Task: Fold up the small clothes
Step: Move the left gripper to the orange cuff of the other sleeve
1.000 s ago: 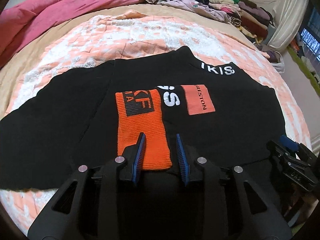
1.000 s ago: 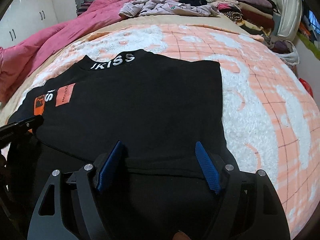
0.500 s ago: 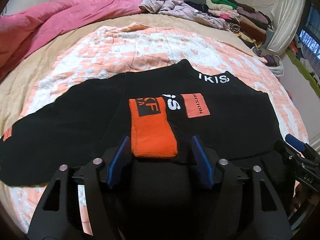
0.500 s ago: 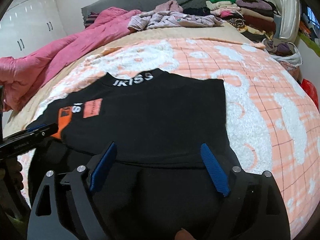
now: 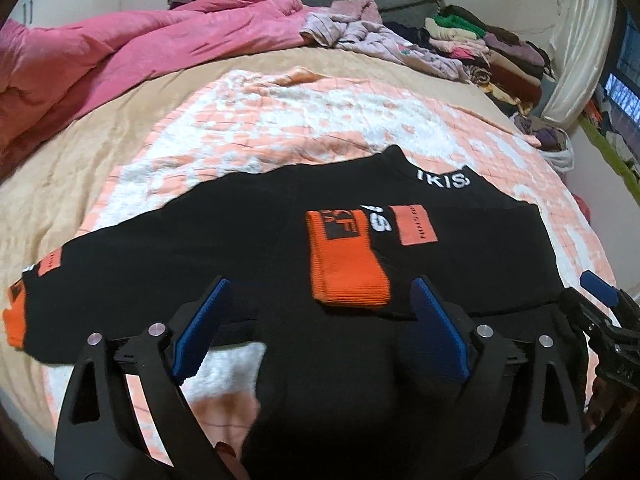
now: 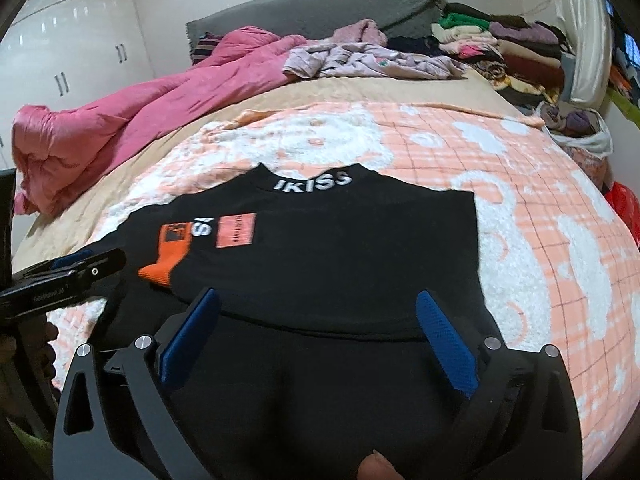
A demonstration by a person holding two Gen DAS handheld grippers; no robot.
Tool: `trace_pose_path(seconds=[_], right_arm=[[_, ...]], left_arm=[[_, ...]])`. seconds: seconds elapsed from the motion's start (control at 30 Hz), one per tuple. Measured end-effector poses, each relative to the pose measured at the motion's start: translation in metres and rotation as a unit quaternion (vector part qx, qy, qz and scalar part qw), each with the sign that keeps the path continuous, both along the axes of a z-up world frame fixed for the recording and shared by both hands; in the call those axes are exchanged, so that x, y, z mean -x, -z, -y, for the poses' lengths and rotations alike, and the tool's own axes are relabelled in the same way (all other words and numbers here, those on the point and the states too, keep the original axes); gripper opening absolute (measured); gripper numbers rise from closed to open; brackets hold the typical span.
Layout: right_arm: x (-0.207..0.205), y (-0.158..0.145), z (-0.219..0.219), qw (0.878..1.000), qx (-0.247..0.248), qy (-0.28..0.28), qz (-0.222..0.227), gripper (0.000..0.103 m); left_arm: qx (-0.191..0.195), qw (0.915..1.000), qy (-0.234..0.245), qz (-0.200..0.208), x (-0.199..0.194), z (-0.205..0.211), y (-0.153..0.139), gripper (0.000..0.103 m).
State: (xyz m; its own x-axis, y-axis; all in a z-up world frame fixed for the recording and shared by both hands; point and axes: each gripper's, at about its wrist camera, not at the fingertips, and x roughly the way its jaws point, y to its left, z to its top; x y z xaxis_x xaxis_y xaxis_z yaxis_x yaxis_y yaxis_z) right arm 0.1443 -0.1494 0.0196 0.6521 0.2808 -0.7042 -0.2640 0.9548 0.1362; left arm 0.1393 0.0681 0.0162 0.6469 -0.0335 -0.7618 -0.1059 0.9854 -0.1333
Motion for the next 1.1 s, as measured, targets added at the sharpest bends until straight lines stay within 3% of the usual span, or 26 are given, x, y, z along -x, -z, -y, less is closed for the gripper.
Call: trace_pose_path(seconds=[0.13,0.6,1.1], right_arm=[[0.004,-0.006,-0.015,1.0,0.0,-0.014,0.007,0.098],[0.012,-0.022,-0.075,0.997,0.006,-0.066,0.031,0.098],[0.013,-0.026,-0.147,0.991,0.015,-0.124,0.039,0.098]], left_arm=[[0.003,0.9999,-0.016,0.005,0.008,-0.015,-0.004,0.088],[0.002,0.9972,-0.07,0.024,0.032,-0.067,-0.014,0.088],[0.011,0.9887,-0.147,0.027,0.064,-0.14,-0.009,0.089]])
